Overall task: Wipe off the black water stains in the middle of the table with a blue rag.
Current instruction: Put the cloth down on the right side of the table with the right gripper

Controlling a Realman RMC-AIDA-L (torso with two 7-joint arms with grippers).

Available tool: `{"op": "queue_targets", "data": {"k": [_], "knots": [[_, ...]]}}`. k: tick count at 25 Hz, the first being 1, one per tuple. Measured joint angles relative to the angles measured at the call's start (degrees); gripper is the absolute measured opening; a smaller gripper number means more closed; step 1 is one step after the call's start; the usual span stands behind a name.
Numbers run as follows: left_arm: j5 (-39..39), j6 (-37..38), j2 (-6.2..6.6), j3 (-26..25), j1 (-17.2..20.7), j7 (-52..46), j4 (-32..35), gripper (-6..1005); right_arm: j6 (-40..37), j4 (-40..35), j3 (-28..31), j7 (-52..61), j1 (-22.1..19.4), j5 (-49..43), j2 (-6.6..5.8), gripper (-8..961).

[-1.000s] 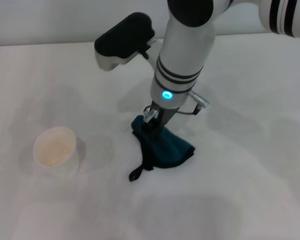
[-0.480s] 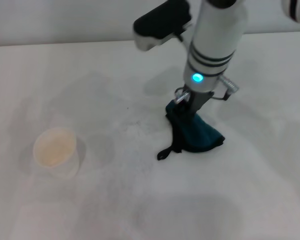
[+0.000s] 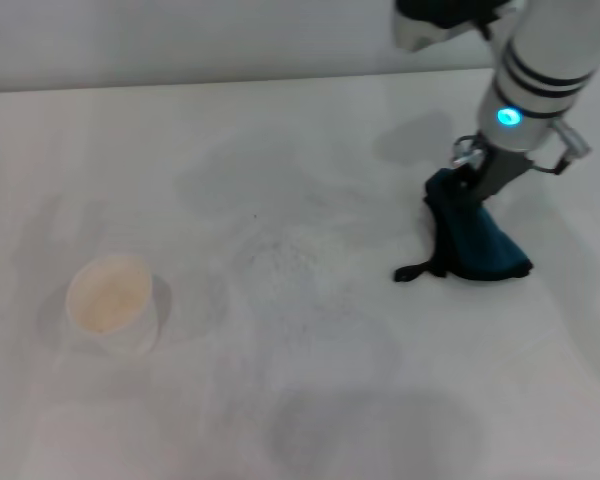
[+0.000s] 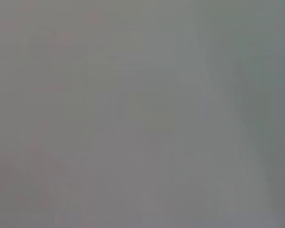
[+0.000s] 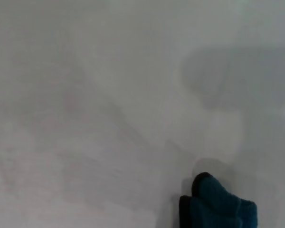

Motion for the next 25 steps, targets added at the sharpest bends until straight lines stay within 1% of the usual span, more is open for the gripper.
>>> {"op": "queue_targets", "data": {"k": [3, 10, 14, 18, 25], "knots": [[0.0, -0.01, 0.13, 0.0, -0.23, 0.0, 0.11, 846, 0.2, -0.29, 3.15, -1.17, -1.79, -2.08, -0.25, 209], [0.01, -0.01, 0.43, -0.08, -1.23, 0.0, 0.34, 846, -0.06, 0.11, 11.32, -3.81, -4.66, -7.57, -0.34, 217], [0.01, -0.47, 0.55, -0.09, -1.47, 0.0, 0.61, 846, -0.64, 0.12, 12.95, -4.87, -5.82, -7.99, -0.5, 222], [0.02, -0.79, 0.58, -0.09, -1.75, 0.0, 0.64, 846, -0.87, 1.02, 13.65, -6.2, -6.03, -8.03, -0.63, 227], [0.06, -0.98, 0.57, -0.09, -2.01, 0.0, 0.65, 846, -1.65, 1.73, 16.84, -6.98, -6.61, -8.68, -0.65, 236]]}}
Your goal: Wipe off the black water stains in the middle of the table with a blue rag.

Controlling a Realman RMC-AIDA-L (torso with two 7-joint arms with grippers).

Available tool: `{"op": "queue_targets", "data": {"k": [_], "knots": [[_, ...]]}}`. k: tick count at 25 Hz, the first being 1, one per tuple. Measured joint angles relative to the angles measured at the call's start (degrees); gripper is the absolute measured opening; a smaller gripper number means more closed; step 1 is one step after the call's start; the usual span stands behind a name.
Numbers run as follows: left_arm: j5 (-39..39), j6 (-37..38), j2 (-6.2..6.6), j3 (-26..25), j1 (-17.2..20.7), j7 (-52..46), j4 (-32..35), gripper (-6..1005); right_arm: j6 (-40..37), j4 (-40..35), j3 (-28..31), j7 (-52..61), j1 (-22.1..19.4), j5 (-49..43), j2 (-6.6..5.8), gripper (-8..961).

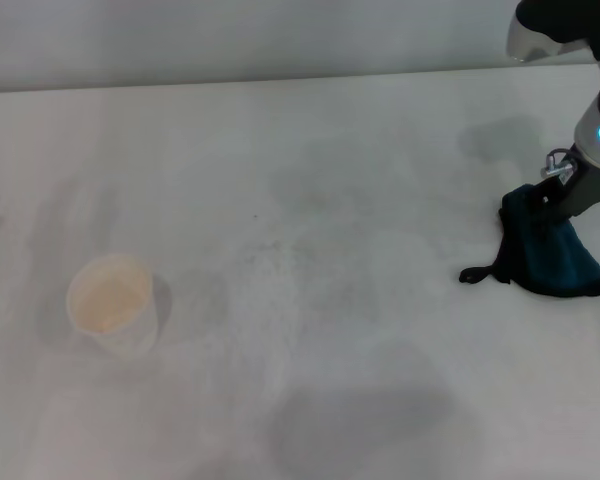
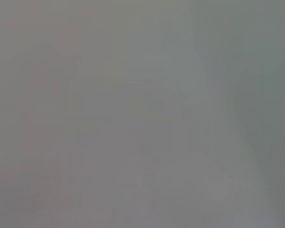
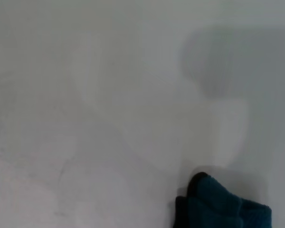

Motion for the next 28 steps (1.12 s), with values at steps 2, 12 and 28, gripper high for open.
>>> {"op": "queue_targets", "data": {"k": [2, 12, 28], "knots": [[-0.01, -0.04, 0.0, 0.0, 0.0, 0.0, 0.0, 846, -0.1, -0.02, 0.24, -0.02, -0.21, -0.05, 0.0, 238], [-0.07, -0.42, -0.62, -0.09, 0.11, 0.0, -0.35, 846, -0.68, -4.67, 1.92, -1.53, -1.99, 0.75, -0.38, 319], [-3.94, -2.93, -2.17, -0.09, -2.13, -0.23, 0.18, 846, -14.94, -5.67, 28.67, -36.8, -12.84, 32.51, -3.72, 390]]}}
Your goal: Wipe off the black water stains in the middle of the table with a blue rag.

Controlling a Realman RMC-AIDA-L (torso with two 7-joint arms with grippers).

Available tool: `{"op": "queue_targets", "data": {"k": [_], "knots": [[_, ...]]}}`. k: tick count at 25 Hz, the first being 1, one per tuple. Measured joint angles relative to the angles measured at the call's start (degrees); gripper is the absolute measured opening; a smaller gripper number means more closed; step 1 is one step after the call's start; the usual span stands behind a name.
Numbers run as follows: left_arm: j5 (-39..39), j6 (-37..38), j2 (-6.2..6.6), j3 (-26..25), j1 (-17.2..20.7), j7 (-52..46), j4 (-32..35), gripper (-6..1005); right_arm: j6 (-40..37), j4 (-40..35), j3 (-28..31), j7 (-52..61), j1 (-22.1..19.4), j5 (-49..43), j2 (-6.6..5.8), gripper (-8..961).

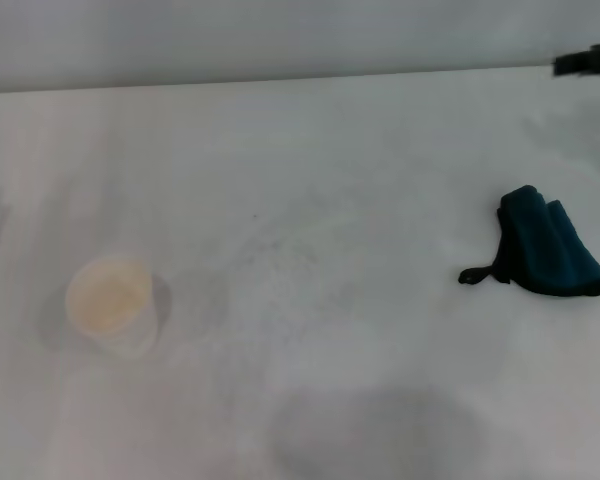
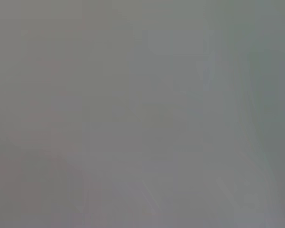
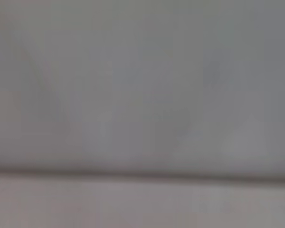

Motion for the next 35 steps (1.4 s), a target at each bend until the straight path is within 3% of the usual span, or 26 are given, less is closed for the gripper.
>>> {"op": "queue_targets", "data": {"k": [6, 12, 15, 18, 21, 25, 35], "knots": [[-2.7, -0.48, -0.14, 0.01, -0.16, 0.13, 1.79, 847, -9.54, 6.85, 4.3, -20.73, -5.04, 22.62, -0.34, 390], [-9.32, -1.81, -0.19, 0.0, -0.83, 0.21, 3.0, 846, -11.82, 16.98, 12.31, -44.85, -6.81, 41.3, -0.13, 391], [-11.4, -3.12, -0.21, 0.01, -1.54, 0.27, 3.44, 846, -14.89, 18.5, 13.01, -52.66, -7.5, 45.09, 0.67, 391], [-12.33, -4.1, -0.2, 0.01, -1.8, 0.29, 3.73, 846, -16.92, 20.58, 15.35, -63.76, -7.66, 50.72, 2.78, 390], [-13.15, -4.2, -0.2, 0.0, -1.9, 0.3, 3.99, 847, -13.83, 25.21, 19.19, -76.33, -8.01, 60.15, 4.51, 389], [-13.35, -4.11, -0.18, 0.01, -1.96, 0.31, 4.3, 847, -6.85, 33.87, 20.15, -90.86, -8.42, 71.55, 4.32, 385], [-13.41, -3.71, -0.03, 0.01, -1.09, 0.26, 3.95, 847, 1.88, 44.69, 20.32, -109.8, -11.21, 78.21, 4.8, 384]]}}
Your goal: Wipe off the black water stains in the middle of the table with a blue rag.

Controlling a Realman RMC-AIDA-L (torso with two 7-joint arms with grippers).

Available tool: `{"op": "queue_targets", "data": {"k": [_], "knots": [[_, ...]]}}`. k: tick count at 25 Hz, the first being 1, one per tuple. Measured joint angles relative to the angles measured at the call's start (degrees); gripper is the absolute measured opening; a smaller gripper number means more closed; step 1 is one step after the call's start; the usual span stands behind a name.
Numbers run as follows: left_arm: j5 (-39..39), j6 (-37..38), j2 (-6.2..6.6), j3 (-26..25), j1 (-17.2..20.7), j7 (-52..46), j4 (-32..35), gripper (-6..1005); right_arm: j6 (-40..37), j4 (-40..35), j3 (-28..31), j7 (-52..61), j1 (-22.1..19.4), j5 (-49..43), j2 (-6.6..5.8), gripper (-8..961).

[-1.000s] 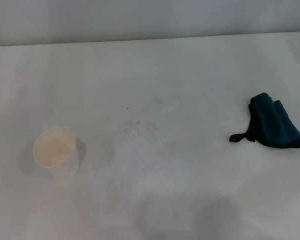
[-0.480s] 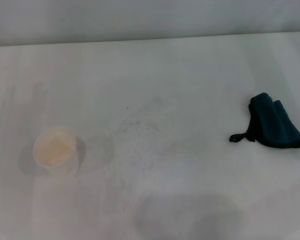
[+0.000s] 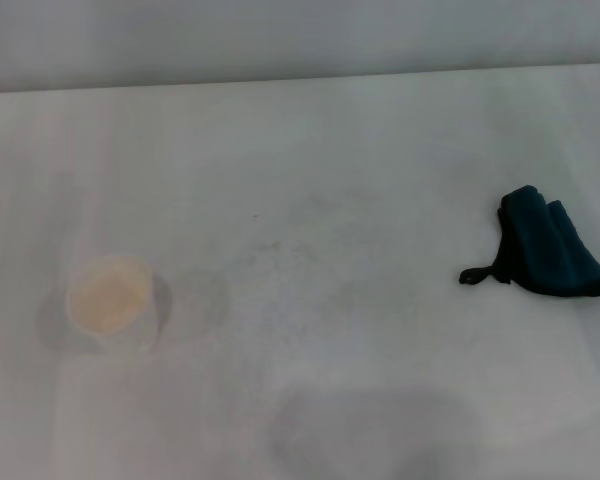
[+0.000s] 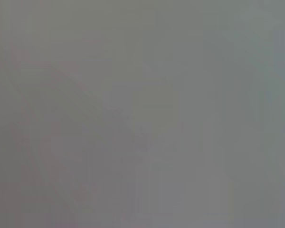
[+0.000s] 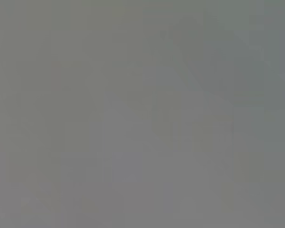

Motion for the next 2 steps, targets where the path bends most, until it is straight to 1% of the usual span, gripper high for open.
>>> {"op": "queue_targets", "data": {"k": [2], "knots": [[-0.01, -0.24, 0.0, 0.0, 0.36, 0.0, -0.05, 847, 1.0, 1.73, 0.02, -3.33, -0.61, 0.15, 0.04, 384]]}}
